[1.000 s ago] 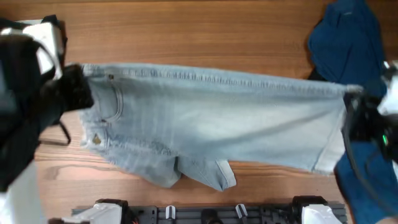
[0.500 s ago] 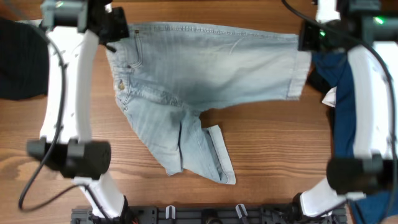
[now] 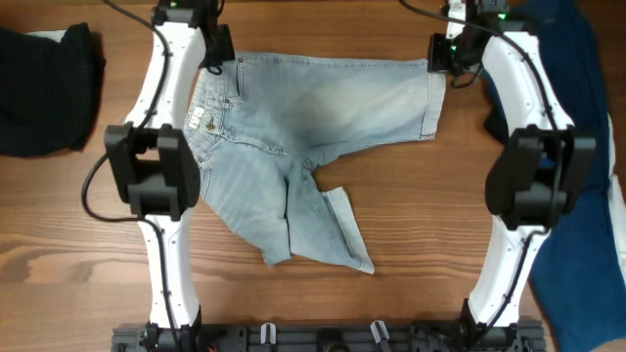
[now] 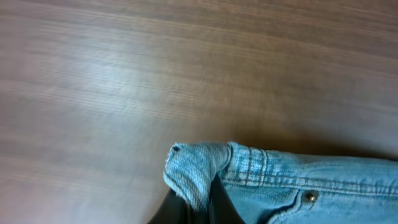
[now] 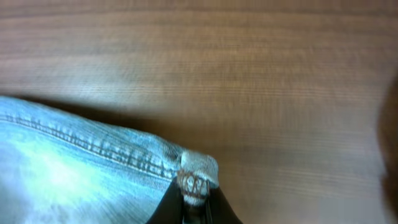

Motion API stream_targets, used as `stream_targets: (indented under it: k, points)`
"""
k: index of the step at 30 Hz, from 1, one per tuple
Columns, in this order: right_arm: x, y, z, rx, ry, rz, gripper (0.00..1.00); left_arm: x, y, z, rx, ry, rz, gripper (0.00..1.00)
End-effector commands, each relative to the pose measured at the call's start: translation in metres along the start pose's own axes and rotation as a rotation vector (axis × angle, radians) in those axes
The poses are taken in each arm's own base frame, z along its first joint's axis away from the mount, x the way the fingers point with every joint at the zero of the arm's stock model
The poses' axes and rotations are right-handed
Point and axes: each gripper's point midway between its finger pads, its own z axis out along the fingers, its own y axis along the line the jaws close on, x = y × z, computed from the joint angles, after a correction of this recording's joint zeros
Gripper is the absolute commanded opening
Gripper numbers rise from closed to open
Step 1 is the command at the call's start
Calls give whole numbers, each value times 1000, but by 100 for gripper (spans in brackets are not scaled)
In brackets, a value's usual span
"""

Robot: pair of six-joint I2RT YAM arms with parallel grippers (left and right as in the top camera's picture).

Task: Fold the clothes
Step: 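Lower the stretched jeans flat onto the table and release both grippers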

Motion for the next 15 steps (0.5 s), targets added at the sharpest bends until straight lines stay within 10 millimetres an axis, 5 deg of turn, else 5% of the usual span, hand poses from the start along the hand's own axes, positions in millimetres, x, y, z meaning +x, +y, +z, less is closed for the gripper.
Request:
stream_targets:
  k: [1, 7, 10, 11, 13, 15]
  points:
    - [0, -1, 34, -9, -3, -1, 4, -9, 7, 24, -27, -41, -57, 4]
    - [-4, -6, 62, -5, -30, 10, 4, -22, 0, 41, -9, -99, -68, 6]
    - [-5, -7, 65, 2, -39, 8, 10, -26, -1, 41, -4, -116, -72, 38]
    - [-6, -7, 65, 2, -41, 8, 31, -27, -1, 41, -3, -119, -72, 65]
    - [-7, -7, 65, 1, -47, 7, 77, -28, -1, 40, -2, -123, -73, 100]
    - [-7, -7, 65, 1, -47, 8, 96, -28, -1, 41, -2, -123, -73, 100]
